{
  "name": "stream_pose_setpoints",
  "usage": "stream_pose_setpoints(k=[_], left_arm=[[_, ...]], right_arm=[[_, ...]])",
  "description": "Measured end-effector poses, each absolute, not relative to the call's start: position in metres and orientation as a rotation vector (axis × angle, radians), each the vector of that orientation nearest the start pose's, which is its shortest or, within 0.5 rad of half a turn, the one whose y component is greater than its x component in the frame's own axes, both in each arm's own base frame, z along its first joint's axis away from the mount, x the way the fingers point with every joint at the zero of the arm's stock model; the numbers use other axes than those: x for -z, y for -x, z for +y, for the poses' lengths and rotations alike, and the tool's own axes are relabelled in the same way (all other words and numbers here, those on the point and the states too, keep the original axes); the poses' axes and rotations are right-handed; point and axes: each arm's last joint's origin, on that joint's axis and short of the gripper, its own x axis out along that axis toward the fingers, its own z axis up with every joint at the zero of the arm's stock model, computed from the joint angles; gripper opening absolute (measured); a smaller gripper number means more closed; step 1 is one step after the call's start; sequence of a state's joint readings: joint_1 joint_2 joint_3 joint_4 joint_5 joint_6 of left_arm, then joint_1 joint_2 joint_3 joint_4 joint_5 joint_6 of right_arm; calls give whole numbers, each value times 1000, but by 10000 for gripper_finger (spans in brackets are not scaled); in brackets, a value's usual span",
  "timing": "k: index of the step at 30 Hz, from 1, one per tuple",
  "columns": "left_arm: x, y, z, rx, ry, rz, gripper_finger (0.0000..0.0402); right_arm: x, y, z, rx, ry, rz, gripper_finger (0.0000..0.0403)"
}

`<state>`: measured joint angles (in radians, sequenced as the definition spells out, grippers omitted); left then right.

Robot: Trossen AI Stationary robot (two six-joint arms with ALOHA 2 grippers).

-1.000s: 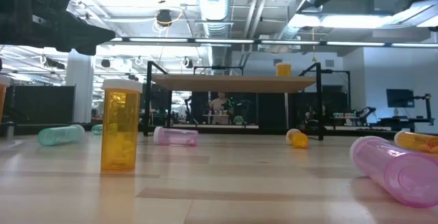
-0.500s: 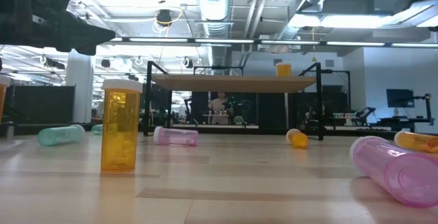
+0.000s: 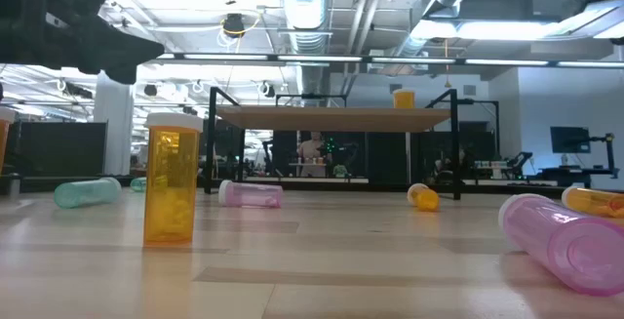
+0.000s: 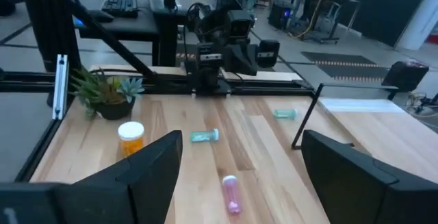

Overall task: Pick and place medicine bottles onto shelf by color
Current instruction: Put the large orange pill bottle on the shelf aligned with the other large orange pill bottle

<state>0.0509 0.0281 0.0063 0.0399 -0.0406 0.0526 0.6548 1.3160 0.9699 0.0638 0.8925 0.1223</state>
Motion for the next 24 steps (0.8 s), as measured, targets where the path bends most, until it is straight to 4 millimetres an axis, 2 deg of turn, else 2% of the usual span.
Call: stream_pose_setpoints(k=[5, 7, 11, 17, 24], left_arm=[[-184, -97, 8, -150, 151, -187, 0], [-192, -95, 8, -144, 171, -208, 0], [-224, -88, 7, -135, 159, -240, 0], [-265, -95, 4, -52, 160, 61, 0], [-284, -133, -4, -12, 306, 593, 0]], right_arm=[[-318, -231, 161, 212, 62, 156, 320], [-321, -228, 165, 193, 71, 137, 320], [-326, -224, 172, 158, 106, 98, 320], [-328, -223, 173, 151, 126, 89, 320], [-327, -224, 173, 152, 123, 91, 320]])
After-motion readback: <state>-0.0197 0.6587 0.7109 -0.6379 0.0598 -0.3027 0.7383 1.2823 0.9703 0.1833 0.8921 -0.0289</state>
